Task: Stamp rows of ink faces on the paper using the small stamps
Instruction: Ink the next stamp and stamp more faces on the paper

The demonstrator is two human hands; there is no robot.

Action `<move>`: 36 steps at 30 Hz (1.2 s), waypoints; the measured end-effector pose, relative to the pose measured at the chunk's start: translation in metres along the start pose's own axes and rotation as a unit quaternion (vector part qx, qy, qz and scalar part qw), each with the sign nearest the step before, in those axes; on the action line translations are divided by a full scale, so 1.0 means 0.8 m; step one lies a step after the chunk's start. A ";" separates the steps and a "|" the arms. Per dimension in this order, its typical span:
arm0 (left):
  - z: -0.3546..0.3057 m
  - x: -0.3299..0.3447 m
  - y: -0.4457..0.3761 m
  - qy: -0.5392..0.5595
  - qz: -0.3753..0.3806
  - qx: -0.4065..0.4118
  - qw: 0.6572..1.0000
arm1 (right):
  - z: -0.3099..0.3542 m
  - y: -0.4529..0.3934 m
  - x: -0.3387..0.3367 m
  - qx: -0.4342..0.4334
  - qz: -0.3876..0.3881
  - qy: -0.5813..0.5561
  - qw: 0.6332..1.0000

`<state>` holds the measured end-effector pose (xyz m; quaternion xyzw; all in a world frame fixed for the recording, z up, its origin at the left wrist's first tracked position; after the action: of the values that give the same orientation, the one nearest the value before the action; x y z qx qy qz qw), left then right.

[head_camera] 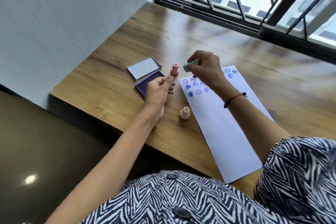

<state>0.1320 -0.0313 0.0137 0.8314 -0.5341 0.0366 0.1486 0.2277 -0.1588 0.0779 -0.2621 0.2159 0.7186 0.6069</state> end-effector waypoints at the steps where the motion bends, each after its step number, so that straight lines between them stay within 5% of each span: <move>1: 0.001 -0.001 0.000 0.001 0.001 0.000 1.000 | 0.002 -0.010 0.006 -0.019 0.000 0.051 0.999; 7: 0.002 -0.005 0.003 -0.002 0.012 0.003 1.000 | 0.013 -0.030 0.054 -0.110 0.039 0.273 0.955; 15: 0.004 -0.018 0.008 0.010 0.007 0.004 1.000 | 0.026 -0.002 0.015 -0.083 0.016 0.310 0.947; 20: 0.014 -0.030 0.017 0.017 0.002 -0.005 1.000 | 0.006 0.097 0.051 -0.065 0.221 0.327 0.916; 23: 0.018 -0.030 0.025 0.003 0.006 -0.014 1.000 | -0.009 0.119 0.073 -0.042 0.261 0.332 0.906; 26: 0.017 -0.035 0.033 -0.017 0.014 -0.014 1.000 | -0.001 0.109 0.065 -0.043 0.200 0.263 0.943; 29: 0.016 -0.033 0.043 -0.026 0.049 -0.020 0.998 | 0.005 0.100 0.053 0.001 0.178 0.057 0.982; 36: 0.007 -0.041 0.056 -0.030 0.066 -0.021 0.997 | 0.019 0.100 0.068 0.006 0.205 -0.124 0.971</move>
<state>0.0771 -0.0217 0.0105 0.7920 -0.5926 0.0100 0.1465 0.1402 -0.1214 0.0538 -0.1175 0.1920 0.8535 0.4699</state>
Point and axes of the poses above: each hand's wrist, its own y-axis away from the middle knuckle, its own x-axis out of the palm, z = x × y, the point moved 10 cm from there along -y, towards the middle knuckle, and after that the axes turned 3 degrees about x, right-handed, at the moved point
